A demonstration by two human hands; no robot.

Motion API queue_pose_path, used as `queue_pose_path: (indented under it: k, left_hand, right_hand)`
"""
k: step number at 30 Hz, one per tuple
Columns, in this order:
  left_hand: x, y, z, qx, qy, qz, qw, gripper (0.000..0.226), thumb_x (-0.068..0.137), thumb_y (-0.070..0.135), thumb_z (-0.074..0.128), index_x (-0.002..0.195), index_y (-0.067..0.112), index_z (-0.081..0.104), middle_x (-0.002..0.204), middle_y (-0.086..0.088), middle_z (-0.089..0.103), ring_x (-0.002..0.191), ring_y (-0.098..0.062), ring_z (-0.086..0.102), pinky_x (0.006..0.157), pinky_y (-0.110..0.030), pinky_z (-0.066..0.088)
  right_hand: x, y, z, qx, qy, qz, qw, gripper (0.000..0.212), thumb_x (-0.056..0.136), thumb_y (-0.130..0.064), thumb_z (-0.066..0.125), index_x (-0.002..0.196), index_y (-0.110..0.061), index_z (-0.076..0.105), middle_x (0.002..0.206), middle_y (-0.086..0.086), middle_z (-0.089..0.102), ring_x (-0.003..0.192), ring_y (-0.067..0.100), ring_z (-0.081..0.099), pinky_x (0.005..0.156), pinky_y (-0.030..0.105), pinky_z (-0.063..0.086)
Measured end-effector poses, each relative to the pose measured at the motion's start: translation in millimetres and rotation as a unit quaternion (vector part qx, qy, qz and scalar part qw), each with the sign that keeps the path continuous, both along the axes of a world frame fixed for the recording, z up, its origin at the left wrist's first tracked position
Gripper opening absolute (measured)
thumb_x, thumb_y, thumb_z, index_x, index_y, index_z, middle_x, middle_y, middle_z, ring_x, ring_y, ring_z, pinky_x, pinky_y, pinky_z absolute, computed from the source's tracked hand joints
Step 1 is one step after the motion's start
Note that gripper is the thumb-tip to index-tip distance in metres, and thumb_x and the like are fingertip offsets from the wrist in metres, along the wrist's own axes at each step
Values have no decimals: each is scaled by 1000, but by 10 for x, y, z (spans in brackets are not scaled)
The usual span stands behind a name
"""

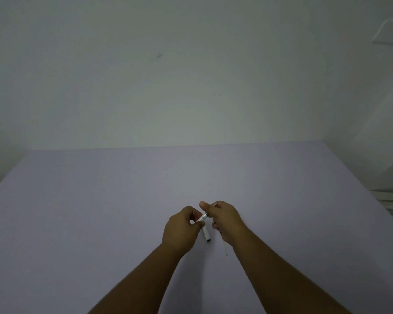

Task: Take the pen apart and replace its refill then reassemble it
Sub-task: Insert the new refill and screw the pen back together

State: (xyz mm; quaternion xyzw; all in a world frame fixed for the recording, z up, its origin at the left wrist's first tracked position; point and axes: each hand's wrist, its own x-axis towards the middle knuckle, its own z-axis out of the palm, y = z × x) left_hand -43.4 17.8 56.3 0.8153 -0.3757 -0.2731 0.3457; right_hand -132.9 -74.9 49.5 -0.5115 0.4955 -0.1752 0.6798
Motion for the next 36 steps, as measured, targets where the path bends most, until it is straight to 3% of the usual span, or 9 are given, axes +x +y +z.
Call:
queue_pose_path:
  k: [3, 7, 12, 16, 21, 26, 31, 34, 36]
  left_hand:
    - [13, 10, -1, -2, 2, 3, 1000, 7, 87, 22, 65, 82, 24, 59, 84, 12, 60, 69, -3, 52, 56, -13, 35]
    - [50, -1, 25, 1, -6, 8, 1000, 7, 86, 23, 65, 82, 25, 59, 82, 14, 58, 71, -7, 53, 55, -13, 33]
    - [35, -7, 2, 8, -2, 2, 1000, 5, 86, 24, 65, 84, 24, 60, 86, 12, 61, 78, -10, 56, 56, -12, 34]
    - [43, -25, 14, 2, -3, 5, 1000, 5, 86, 23, 65, 84, 23, 61, 85, 12, 61, 76, -10, 57, 56, -13, 34]
    - [7, -39, -12, 9, -6, 1, 1000, 6, 87, 25, 65, 83, 24, 61, 83, 14, 59, 71, -6, 54, 56, -13, 34]
    - [5, -64, -14, 8, -9, 10, 1000, 4, 86, 24, 65, 85, 22, 62, 85, 10, 62, 73, -10, 56, 55, -14, 35]
    - [-22, -67, -3, 20, -18, 0, 1000, 5, 87, 25, 65, 86, 21, 62, 88, 9, 63, 76, -11, 57, 56, -13, 36]
    - [1, -74, 16, 27, -28, 0, 999, 6, 86, 25, 66, 84, 23, 61, 88, 8, 63, 75, -11, 56, 55, -13, 36]
    - [13, -79, 30, 29, -39, -1, 999, 6, 87, 25, 65, 83, 24, 60, 87, 8, 62, 72, -11, 55, 54, -13, 34]
  right_hand:
    - [-6, -36, -8, -2, 18, 20, 1000, 31, 81, -39, 69, 75, -11, 56, 67, 0, 52, 55, 12, 38, 54, 23, 35]
    - [-45, -44, -31, 16, -78, 18, 997, 7, 88, -17, 63, 85, -13, 67, 79, 2, 61, 60, 11, 42, 57, 22, 37]
    - [-16, -39, -26, -24, 16, 21, 999, 33, 82, -36, 69, 69, -11, 52, 63, -2, 47, 53, 11, 36, 53, 23, 33]
    - [-57, -30, -67, 8, -92, 10, 996, 9, 90, -15, 59, 85, -11, 66, 77, 2, 59, 57, 11, 41, 57, 21, 38]
    - [-52, -60, -71, -20, 23, 17, 999, 32, 81, -35, 70, 72, -10, 52, 70, 1, 51, 53, 11, 37, 52, 23, 35]
    - [-89, -63, -104, 0, -75, 11, 997, 8, 89, -17, 61, 86, -11, 65, 81, 5, 59, 57, 11, 40, 57, 21, 37]
    - [-101, -103, -109, -11, 5, 25, 1000, 26, 83, -33, 68, 75, -10, 57, 72, 3, 52, 56, 12, 39, 56, 23, 37]
    - [-122, -134, -108, 18, -72, 26, 997, 9, 88, -19, 62, 83, -12, 65, 81, 7, 58, 60, 12, 42, 59, 23, 39]
    - [-127, -147, -103, 11, -80, 23, 997, 8, 88, -12, 61, 83, -11, 67, 81, 9, 61, 59, 12, 42, 59, 23, 39]
